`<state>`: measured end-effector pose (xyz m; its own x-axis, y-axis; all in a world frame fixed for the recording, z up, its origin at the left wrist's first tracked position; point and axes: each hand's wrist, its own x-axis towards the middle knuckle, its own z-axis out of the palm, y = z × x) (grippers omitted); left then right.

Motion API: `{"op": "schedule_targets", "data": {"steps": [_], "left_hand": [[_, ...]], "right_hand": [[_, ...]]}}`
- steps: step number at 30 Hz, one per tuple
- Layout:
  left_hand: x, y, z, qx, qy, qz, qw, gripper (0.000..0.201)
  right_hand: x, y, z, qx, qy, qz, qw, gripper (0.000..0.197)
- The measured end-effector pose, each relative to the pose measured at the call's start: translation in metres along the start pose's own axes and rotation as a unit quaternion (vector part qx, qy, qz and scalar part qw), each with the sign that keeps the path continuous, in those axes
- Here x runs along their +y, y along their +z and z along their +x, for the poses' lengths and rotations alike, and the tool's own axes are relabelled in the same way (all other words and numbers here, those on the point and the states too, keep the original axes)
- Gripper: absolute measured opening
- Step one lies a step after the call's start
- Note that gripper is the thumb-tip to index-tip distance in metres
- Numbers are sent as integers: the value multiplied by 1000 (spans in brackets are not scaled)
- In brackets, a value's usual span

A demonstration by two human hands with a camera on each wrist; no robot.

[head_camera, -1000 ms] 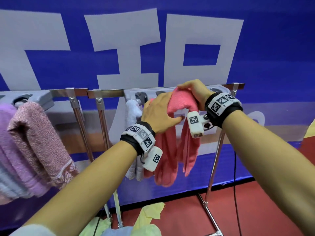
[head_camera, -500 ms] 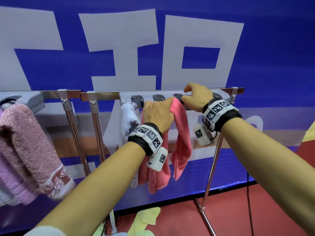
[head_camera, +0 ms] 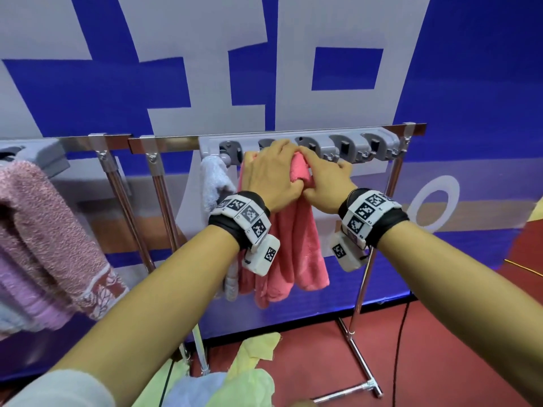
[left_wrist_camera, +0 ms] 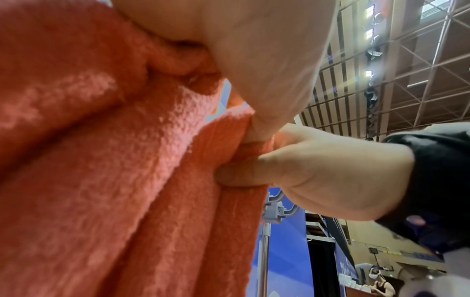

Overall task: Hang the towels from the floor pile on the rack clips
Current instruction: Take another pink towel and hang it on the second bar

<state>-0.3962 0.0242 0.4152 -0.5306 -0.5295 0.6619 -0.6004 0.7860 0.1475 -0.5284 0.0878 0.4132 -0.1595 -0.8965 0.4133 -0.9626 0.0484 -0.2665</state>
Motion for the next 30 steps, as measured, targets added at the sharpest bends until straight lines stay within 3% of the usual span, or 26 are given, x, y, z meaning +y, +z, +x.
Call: {"op": "schedule_targets", "data": {"steps": [7, 9, 12, 15, 19, 21, 23, 27, 30], "left_hand": [[0, -3, 0, -38, 14, 67, 997, 55], [1, -3, -2, -40, 18, 80, 996, 56], [-1, -2, -4, -47, 28, 95, 994, 61], [-2, -5, -6, -59, 38, 92, 993, 64], [-3, -14, -8, -90, 57, 70, 992, 71], [-4, -19, -10, -107, 61, 37, 992, 78], [-8, -28, -14, -110, 58, -18, 992, 82], [-22, -49, -28, -75, 36, -154, 985, 77], [-35, -73, -40, -39, 22, -172, 984, 66]], "right_hand": [[3, -6, -4, 143, 38, -18, 989, 57], [0, -4, -9, 111, 41, -53, 991, 42], [-4, 0, -14, 4, 63, -89, 994, 8], [-9, -2, -16, 22, 79, -3, 997, 22], [-16, -10, -17, 12, 76, 55, 996, 7], [-16, -15, -21, 39, 55, 94, 993, 45], [-20, -22, -26, 67, 36, 126, 989, 65], [-33, -37, -33, 89, 11, 135, 987, 71], [-45, -45, -34, 101, -5, 132, 986, 67]]}}
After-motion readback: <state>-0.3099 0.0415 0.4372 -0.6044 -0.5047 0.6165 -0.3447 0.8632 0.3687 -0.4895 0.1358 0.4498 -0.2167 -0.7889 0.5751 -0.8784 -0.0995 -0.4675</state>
